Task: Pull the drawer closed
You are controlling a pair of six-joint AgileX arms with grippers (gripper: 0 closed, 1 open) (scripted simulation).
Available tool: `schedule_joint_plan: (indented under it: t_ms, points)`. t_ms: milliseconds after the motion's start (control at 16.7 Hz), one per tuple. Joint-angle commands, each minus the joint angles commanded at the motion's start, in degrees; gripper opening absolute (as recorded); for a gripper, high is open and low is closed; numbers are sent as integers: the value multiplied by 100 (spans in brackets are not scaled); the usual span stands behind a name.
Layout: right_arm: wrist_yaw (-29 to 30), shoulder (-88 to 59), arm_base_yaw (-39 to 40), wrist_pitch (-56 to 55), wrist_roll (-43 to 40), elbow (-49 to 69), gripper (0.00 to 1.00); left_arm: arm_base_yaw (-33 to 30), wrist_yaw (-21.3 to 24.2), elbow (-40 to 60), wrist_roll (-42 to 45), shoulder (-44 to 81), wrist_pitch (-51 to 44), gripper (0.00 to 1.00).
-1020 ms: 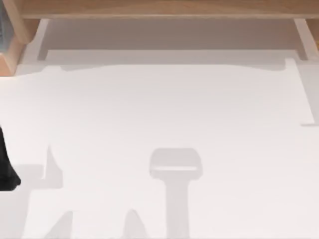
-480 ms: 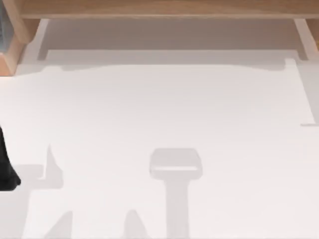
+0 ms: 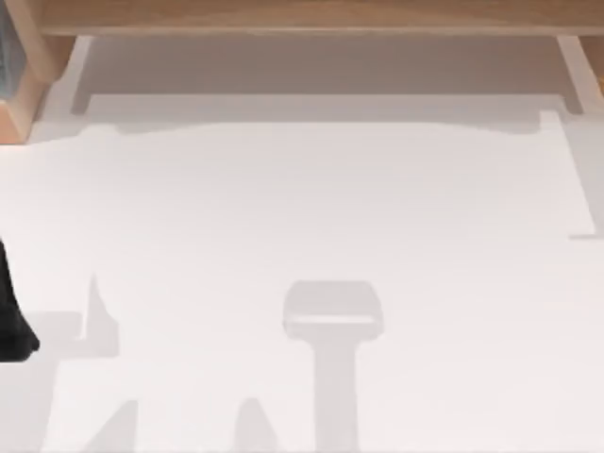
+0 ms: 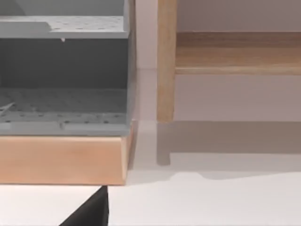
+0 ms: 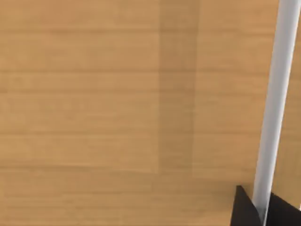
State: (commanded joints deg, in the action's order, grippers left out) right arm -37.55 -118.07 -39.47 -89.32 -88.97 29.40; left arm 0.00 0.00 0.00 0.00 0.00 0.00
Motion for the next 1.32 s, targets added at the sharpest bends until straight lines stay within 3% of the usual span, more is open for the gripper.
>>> schedule_joint_plan:
  t_ms: [540,900,1320]
  points:
    - [642,-460,607,759,0,1189,0,0,0,0,0,0,0,100]
    - [710,-537,672,894,-9,1332,0,0,0,0,0,0,0,100]
    - [1161,-1059,1099,1628,8,2634,0,0,0,0,0,0,0,100]
